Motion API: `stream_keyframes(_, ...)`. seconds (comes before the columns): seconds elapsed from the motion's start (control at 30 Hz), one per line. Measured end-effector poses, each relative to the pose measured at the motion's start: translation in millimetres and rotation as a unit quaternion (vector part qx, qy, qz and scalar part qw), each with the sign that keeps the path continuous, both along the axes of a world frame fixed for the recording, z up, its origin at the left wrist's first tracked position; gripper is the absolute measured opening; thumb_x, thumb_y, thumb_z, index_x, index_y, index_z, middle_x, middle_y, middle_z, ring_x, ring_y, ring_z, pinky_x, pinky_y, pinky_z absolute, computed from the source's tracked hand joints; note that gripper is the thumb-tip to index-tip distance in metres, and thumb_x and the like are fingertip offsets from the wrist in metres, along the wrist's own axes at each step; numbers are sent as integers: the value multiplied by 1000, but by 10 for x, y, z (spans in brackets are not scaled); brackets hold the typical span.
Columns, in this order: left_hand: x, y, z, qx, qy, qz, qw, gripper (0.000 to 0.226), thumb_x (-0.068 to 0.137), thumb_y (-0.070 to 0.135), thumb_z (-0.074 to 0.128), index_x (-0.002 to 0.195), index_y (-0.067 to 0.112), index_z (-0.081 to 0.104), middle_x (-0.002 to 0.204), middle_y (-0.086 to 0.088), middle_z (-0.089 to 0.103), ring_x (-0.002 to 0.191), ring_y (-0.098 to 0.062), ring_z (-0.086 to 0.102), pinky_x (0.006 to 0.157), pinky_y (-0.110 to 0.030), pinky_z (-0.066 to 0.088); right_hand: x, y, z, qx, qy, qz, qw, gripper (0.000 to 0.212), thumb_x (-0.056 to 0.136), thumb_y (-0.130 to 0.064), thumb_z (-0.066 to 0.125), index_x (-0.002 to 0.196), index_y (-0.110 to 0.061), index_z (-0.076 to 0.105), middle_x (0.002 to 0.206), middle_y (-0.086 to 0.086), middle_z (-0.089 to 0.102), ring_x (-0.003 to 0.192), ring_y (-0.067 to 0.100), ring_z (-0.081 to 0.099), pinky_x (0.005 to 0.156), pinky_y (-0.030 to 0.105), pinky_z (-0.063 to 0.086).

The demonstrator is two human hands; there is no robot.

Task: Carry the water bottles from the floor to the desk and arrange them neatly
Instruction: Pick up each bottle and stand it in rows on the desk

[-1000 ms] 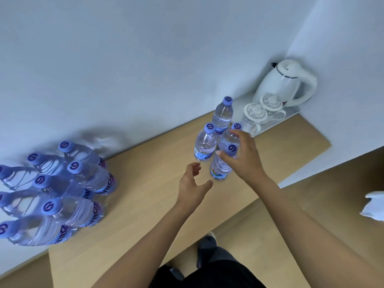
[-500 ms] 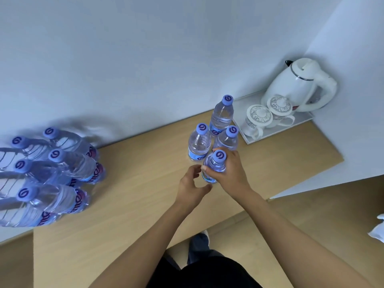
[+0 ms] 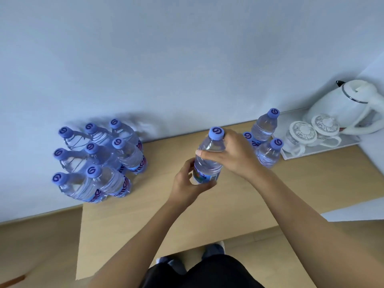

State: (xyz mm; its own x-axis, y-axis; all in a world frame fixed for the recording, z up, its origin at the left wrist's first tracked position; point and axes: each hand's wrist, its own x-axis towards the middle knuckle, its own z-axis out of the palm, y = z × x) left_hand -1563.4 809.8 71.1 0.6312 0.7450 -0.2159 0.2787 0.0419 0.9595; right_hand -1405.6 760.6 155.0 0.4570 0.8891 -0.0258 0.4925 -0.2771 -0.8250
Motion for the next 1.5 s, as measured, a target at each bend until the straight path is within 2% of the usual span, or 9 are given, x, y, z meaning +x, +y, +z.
stream_keyframes(0.1,-174,157,231,-38,-37,-18,998,64,61,24,92,115,25,58,103,7,71,92,-13,69,75,-29,58,-141,237,259,11,43,28,999,27,68,-46,82,78,-25,69,78,-5,71,80,15,67,75,36,53)
stream_keyframes(0.2,-319,211,416,-42,-61,11,997,55,62,16,89,106,14,56,82,2,71,68,-16,66,56,-27,52,-305,460,495,14,60,65,996,32,65,-49,79,78,-21,70,79,-4,71,78,13,67,75,37,53)
stream_keyframes(0.33,-492,207,629,-48,-108,49,992,41,69,5,82,98,5,53,65,-3,68,52,-17,60,46,-24,48,-525,661,635,22,96,96,990,20,77,-40,80,78,-23,68,67,-23,67,65,-8,62,58,6,41)
stream_keyframes(0.43,-577,239,785,-63,-130,41,989,38,72,7,78,94,-1,48,58,-11,61,48,-25,50,44,-28,43,-695,766,685,52,139,89,985,23,78,-41,79,81,-24,64,70,-21,68,67,-6,65,60,7,44)
stream_keyframes(0.57,-661,260,947,-51,-142,43,988,37,68,15,79,88,4,50,61,-8,62,52,-23,50,46,-27,45,-850,868,767,94,186,60,976,41,72,-42,80,92,-12,62,76,-7,70,72,11,68,72,32,55)
stream_keyframes(0.73,-727,262,1026,-45,-140,55,988,36,69,14,80,91,4,54,67,-7,65,56,-23,54,51,-24,48,-958,914,801,113,212,46,970,44,71,-35,83,95,-6,60,86,11,71,73,17,68,69,33,54)
stream_keyframes(1.0,-751,255,1096,-51,-132,51,989,38,69,9,85,95,9,57,70,-3,69,61,-22,58,55,-26,50,-997,895,828,147,237,18,960,15,74,-14,74,79,-12,59,62,-7,65,58,14,63,59,26,51)
stream_keyframes(1.3,-753,237,1229,-104,-183,12,978,64,57,22,86,112,10,57,91,-3,71,82,-19,68,74,-29,55,-828,865,1018,134,419,69,895,9,69,-11,66,77,-12,62,77,13,65,68,31,67,62,34,56)
stream_keyframes(1.5,-734,210,1285,-74,-178,45,980,47,64,11,84,105,11,60,87,-2,73,77,-16,69,71,-27,56,-827,835,1036,136,342,53,928,22,72,-24,74,88,-12,63,88,8,70,78,23,70,67,35,59)
